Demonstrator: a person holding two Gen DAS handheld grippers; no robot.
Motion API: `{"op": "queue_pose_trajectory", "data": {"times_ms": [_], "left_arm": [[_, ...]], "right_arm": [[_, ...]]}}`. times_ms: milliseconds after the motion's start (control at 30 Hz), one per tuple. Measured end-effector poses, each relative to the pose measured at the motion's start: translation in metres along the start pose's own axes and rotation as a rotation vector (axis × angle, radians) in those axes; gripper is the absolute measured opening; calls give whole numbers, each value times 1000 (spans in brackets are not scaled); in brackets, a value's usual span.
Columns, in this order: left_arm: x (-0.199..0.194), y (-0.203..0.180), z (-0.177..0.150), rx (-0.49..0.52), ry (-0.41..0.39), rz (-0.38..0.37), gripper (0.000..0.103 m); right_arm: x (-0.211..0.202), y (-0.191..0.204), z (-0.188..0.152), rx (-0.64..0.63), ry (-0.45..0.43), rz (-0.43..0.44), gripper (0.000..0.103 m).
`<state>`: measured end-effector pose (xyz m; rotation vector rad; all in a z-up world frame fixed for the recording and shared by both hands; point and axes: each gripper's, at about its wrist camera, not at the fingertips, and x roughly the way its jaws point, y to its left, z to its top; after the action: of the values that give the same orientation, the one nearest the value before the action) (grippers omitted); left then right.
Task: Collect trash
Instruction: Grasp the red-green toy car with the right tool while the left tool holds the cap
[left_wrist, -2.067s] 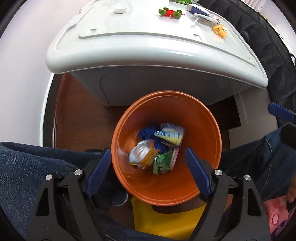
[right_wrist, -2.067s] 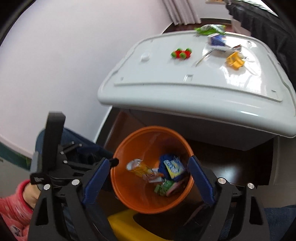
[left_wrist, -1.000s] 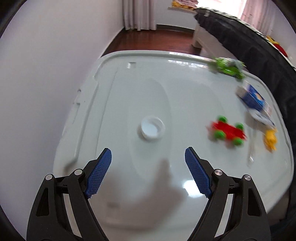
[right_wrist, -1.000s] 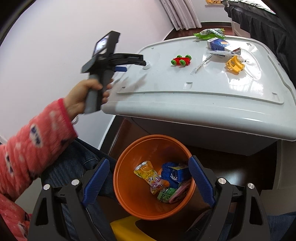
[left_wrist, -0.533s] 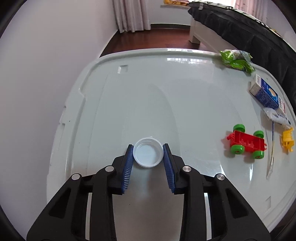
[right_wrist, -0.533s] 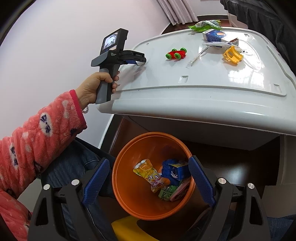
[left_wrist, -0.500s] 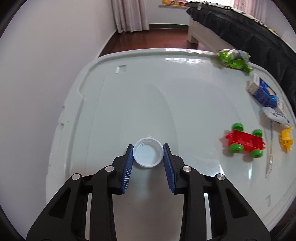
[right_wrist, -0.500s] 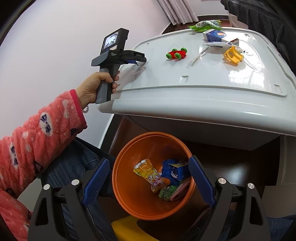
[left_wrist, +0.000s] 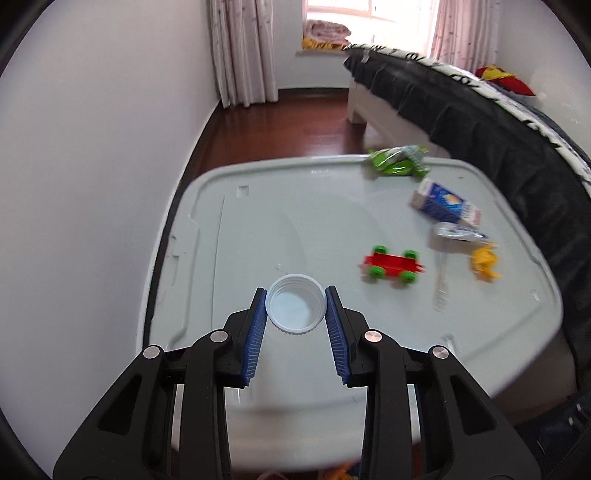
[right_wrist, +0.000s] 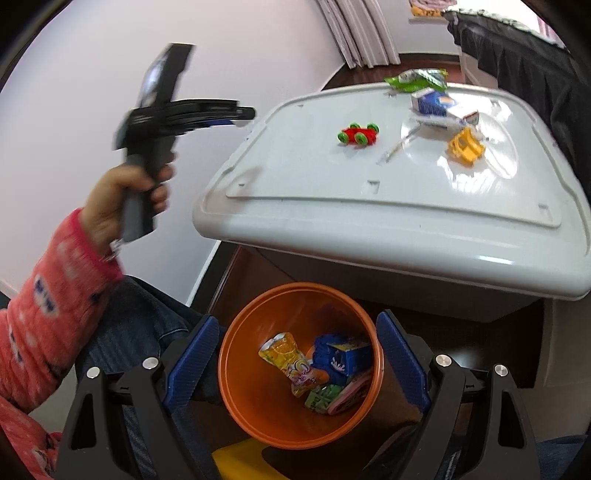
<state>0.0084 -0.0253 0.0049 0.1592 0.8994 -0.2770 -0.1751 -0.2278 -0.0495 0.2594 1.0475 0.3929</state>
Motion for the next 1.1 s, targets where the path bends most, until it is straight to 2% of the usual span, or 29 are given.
{"op": "queue_pose_trajectory", "data": {"times_ms": [167,367,500,633,733,800,1000,1100], "left_arm": [[-40,-6,-22,-25,-42,-19,31],[-41,-1,-32,-52,-48,-3,31],[-40,16,-32,-110,-56,4,31],[-39,24,-33,-120,-72,45,31],[-38,30,-35,-142,-65,21,31],[-37,32,-35,-148,-63,16,31],[-32,40,-36,-182,-44,-14,31],[-32,41,-36,-186,-44,-20,31]], "right_arm": [[-3,6,11,-29,-25,-39,86],[8,7,48,-132,-87,-140,86],[39,1,95,-185,-72,-165,86],[82,-7,145,-221,-28,-201,86],[115,-12,175,-253,-10,-266,86],[137,-13,190,-297,-5,-326,86],[183,-28,219,-294,48,-374,85],[199,-35,225,-281,93,-386,77]]}}
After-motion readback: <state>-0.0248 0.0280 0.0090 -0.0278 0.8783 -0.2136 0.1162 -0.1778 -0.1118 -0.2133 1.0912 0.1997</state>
